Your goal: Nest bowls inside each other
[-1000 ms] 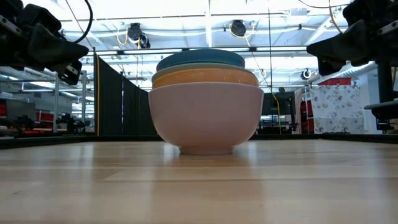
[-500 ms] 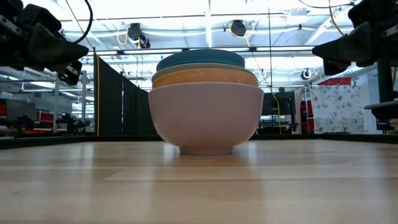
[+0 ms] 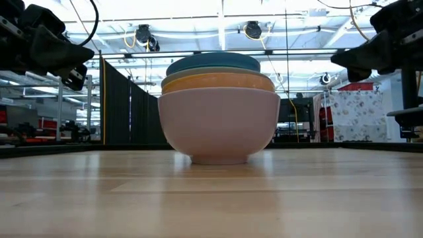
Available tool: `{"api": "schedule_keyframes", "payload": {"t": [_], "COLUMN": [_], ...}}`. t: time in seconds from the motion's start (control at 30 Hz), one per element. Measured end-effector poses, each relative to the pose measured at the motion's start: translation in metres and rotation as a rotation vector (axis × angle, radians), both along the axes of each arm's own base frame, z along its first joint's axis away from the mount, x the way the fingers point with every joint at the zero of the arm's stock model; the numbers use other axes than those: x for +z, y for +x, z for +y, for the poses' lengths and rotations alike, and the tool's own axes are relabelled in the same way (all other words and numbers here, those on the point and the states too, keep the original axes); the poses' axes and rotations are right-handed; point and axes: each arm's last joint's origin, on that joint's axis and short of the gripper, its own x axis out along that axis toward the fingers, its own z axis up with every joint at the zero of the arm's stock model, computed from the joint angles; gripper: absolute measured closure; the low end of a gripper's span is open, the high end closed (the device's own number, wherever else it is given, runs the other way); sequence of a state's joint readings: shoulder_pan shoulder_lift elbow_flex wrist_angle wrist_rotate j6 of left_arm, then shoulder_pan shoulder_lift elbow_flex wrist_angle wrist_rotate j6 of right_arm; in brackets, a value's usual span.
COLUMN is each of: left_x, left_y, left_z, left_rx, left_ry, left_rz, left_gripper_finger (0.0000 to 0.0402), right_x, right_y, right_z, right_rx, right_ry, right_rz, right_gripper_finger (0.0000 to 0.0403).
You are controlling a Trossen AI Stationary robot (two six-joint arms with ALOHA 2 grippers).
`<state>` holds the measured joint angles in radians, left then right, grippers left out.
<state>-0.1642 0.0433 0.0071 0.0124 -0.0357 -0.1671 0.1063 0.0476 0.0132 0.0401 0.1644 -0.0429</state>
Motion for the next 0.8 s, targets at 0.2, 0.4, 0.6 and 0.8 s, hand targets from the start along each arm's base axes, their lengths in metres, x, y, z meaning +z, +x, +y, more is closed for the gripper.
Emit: {"api": "schedule_keyframes", "payload": {"t": [0.2,0.4,0.6,0.8], "left_x": [0.0,0.0001,0.0002,0.0003], "left_y": [0.0,0.0003,0.0003,0.0003], "left_z": [0.0003,0.0018,0.0019,0.0018], "left_rx": [0.005,0.025,0.029,0.029], "left_ry": [0.055,0.031,0.023,0.035], "left_rz": [-0.007,-0.005,-0.004,-0.007], "left_gripper_finger": [0.0402,0.0402,0.0402,0.0402], "right_x": [0.0021,0.0035,0.0061,0.0019], "right_y": [-0.0027,-0.0026,-0.0029,-0.0027], "right_z": [-0.0011,-0.0004,0.001,0.0011], "right_rx": [0.091,0.12,0.17,0.17], "right_ry": [0.003,0.029,0.011,0.002], "right_rz": [-0.03,-0.043,-0.07,-0.027], "right_gripper_finger": [0.0403,0.0403,0.0403,0.0403]}}
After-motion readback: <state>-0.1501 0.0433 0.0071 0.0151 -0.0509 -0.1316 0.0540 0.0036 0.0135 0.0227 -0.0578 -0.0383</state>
